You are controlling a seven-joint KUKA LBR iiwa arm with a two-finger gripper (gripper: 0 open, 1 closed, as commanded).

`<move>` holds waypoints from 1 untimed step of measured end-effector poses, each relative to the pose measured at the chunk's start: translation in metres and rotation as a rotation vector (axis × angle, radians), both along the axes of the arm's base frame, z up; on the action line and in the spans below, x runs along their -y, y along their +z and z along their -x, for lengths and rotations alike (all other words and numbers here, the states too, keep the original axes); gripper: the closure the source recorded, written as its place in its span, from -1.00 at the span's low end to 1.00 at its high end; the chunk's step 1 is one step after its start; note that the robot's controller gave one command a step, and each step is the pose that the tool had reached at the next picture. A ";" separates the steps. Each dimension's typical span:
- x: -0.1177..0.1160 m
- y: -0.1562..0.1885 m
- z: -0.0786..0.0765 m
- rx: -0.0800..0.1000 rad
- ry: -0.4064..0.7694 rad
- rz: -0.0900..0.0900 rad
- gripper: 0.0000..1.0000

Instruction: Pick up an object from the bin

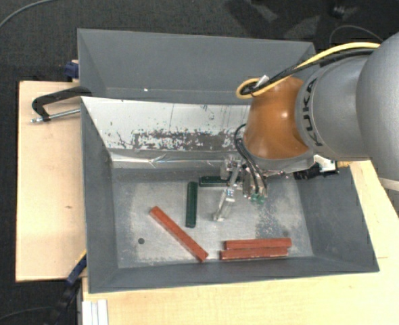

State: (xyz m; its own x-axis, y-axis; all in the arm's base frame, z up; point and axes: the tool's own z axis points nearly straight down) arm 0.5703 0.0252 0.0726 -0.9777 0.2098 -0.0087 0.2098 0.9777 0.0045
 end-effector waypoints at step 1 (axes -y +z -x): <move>-0.051 -0.001 -0.030 -0.001 -0.079 -0.002 -1.00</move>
Offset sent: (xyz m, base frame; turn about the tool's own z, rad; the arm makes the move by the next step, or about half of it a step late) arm 0.0273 0.0462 -0.0021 0.0849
